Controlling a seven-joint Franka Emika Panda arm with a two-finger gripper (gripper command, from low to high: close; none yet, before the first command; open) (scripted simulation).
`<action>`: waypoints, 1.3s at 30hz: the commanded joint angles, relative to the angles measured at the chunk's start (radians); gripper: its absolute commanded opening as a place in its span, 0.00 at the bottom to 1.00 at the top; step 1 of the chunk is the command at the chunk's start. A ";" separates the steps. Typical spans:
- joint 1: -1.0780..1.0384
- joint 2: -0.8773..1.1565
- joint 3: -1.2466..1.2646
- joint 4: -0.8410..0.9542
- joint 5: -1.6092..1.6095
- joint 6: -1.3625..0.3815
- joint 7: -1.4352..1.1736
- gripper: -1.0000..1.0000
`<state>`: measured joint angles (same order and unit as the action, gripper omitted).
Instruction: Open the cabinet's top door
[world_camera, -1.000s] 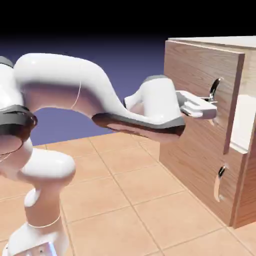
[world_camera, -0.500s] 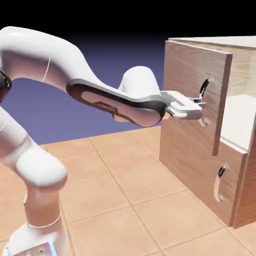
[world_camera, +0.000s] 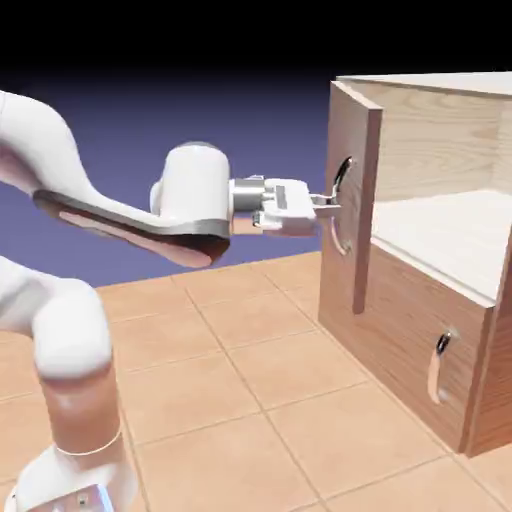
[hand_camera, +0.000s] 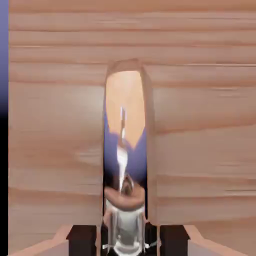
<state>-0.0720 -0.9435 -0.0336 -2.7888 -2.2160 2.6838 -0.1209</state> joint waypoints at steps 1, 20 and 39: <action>-0.012 -0.024 0.023 -0.017 0.048 -0.001 -0.025 0.00; 0.087 -0.394 0.384 -0.214 0.874 -0.283 -0.511 0.00; 0.126 -0.276 1.040 0.153 1.560 -1.047 -0.606 0.00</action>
<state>0.0537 -1.2200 1.0056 -2.6355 -0.6565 1.6361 -0.7273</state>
